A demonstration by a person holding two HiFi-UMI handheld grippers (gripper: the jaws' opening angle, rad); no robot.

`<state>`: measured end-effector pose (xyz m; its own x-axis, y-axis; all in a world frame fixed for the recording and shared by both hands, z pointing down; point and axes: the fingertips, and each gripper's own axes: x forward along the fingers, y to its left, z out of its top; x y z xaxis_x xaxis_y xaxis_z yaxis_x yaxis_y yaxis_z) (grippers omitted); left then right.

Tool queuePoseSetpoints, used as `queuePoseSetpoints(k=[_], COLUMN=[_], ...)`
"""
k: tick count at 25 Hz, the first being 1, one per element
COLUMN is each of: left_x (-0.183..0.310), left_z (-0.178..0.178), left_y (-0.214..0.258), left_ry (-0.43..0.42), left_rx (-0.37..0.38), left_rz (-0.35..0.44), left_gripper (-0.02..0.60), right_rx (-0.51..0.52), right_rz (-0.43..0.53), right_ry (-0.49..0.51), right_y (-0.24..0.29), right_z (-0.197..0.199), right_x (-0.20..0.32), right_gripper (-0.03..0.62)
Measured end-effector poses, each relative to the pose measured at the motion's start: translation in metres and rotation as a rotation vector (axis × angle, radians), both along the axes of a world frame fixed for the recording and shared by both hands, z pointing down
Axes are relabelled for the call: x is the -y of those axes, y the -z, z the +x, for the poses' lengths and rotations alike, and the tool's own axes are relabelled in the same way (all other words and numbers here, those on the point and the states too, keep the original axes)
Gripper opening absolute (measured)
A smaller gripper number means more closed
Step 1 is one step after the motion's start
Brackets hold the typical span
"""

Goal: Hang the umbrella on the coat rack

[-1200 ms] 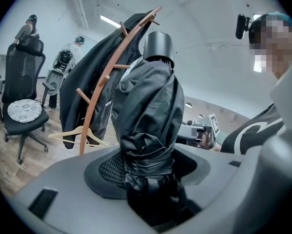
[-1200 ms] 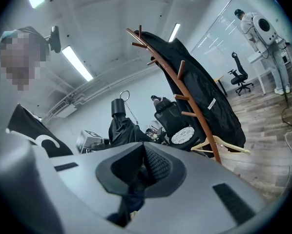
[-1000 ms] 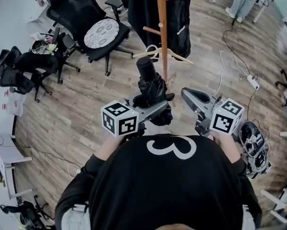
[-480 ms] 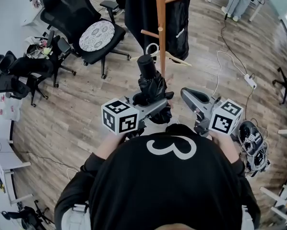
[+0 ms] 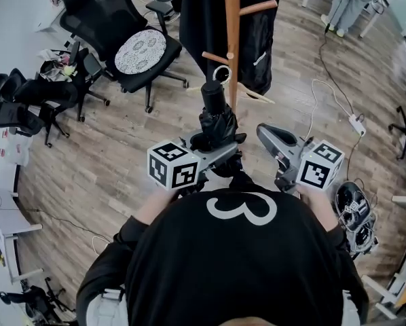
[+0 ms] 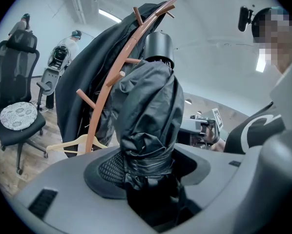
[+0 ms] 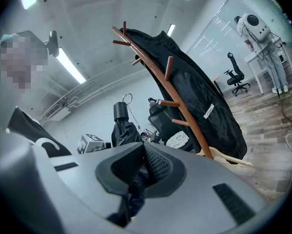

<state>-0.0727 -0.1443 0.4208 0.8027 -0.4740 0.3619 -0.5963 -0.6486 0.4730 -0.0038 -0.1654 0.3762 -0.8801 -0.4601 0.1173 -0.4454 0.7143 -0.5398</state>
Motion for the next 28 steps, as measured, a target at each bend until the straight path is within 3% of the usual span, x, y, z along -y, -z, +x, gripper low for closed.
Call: queuePoseSetpoints(k=[11,28], left_x=[0.044,0.073], left_z=[0.002,0.005], left_y=[-0.014,-0.048], left_ry=[0.016,0.035], left_rx=[0.011,0.031], left_rz=[-0.041,-0.097], left_gripper=[0.272,0.272], right_rx=[-0.015,-0.034], right_rz=[-0.045,-0.109], right_ry=[0.031,0.045], right_y=[-0.012,-0.037], right_z=[0.001,0.007], right_x=[0.044,0.065], right_gripper=[0.026,0.026])
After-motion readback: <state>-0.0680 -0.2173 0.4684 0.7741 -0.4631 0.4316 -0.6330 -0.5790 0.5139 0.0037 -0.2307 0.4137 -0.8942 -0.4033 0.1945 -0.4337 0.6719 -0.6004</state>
